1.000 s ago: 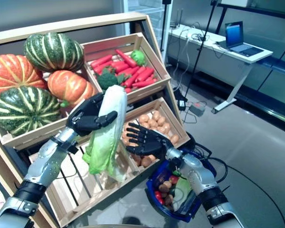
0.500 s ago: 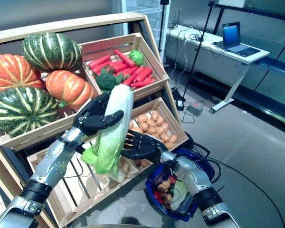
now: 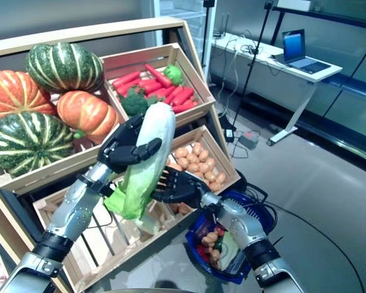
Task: Put vegetables into the basket
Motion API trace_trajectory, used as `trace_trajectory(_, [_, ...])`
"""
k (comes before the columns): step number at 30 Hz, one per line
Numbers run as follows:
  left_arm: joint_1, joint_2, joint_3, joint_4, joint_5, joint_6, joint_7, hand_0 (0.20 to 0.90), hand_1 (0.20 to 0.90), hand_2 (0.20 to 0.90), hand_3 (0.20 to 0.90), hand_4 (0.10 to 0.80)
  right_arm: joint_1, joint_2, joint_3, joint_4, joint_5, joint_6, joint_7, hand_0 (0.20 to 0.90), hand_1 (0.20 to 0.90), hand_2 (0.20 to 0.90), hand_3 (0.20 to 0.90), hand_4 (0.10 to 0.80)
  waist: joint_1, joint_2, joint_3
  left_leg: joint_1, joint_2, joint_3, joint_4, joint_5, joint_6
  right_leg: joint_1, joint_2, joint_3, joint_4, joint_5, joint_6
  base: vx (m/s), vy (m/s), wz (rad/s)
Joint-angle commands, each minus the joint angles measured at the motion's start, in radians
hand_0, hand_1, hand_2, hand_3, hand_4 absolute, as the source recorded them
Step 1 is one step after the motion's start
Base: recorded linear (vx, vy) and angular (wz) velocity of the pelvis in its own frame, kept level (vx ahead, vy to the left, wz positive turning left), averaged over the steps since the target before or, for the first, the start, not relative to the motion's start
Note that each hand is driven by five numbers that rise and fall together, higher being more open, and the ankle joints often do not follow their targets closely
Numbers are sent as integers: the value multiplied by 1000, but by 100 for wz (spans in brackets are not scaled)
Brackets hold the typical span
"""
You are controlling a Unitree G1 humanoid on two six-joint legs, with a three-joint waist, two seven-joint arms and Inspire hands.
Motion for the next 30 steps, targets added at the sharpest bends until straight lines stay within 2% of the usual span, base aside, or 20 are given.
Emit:
trace_trajectory(1, [-226,-123,-63,-48,-122,-85,-56,300,300,300,300,400,-204,123,-4,-42,93,-118,-14,900,900,900,900,800,11,-7,-45,86,-36,-10,2,-169,19,-4,24,-14,1,-5,-73,0,0,0])
trace_trajectory(7, [-178,-145,-85,-8,-113,-35,-87,300,300,300,300,400,-243,121,-24,-87,150,-128,24,900,900,900,900,800,19,-11,-43,85,-37,-12,2,-170,20,-5,24,-14,1,-3,-73,0,0,0])
trace_trajectory(10, [-164,-144,-92,44,-124,-3,-131,300,300,300,300,400,-265,114,-34,-111,235,-116,89,900,900,900,900,800,23,-13,-45,83,-36,-11,2,-170,21,-6,24,-16,1,-2,-73,0,0,0])
trace_trajectory(15, [-156,-159,-66,123,-198,42,-220,300,300,300,300,400,-283,123,-51,-130,390,-75,213,900,900,900,900,800,27,-14,-53,79,-35,-12,2,-170,20,-10,25,-17,1,-2,-73,0,0,0])
trace_trajectory(21, [-151,-189,-40,185,-281,74,-280,300,300,300,300,400,-287,148,-57,-135,497,-51,350,900,900,900,900,800,28,-13,-63,75,-34,-10,2,-171,19,-15,26,-17,1,-4,-73,0,0,0])
trace_trajectory(25, [-143,-225,-17,239,-317,80,-315,300,300,300,300,400,-297,178,-59,-141,564,-13,391,900,900,900,900,800,30,-14,-68,76,-34,-12,2,-172,19,-14,28,-15,1,-8,-76,0,0,0])
trace_trajectory(30, [-141,-256,-9,260,-340,92,-337,300,300,300,300,400,-295,196,-54,-119,560,13,420,900,900,900,900,800,31,-15,-71,74,-33,-11,2,-171,18,-16,29,-12,1,-9,-78,0,0,0])
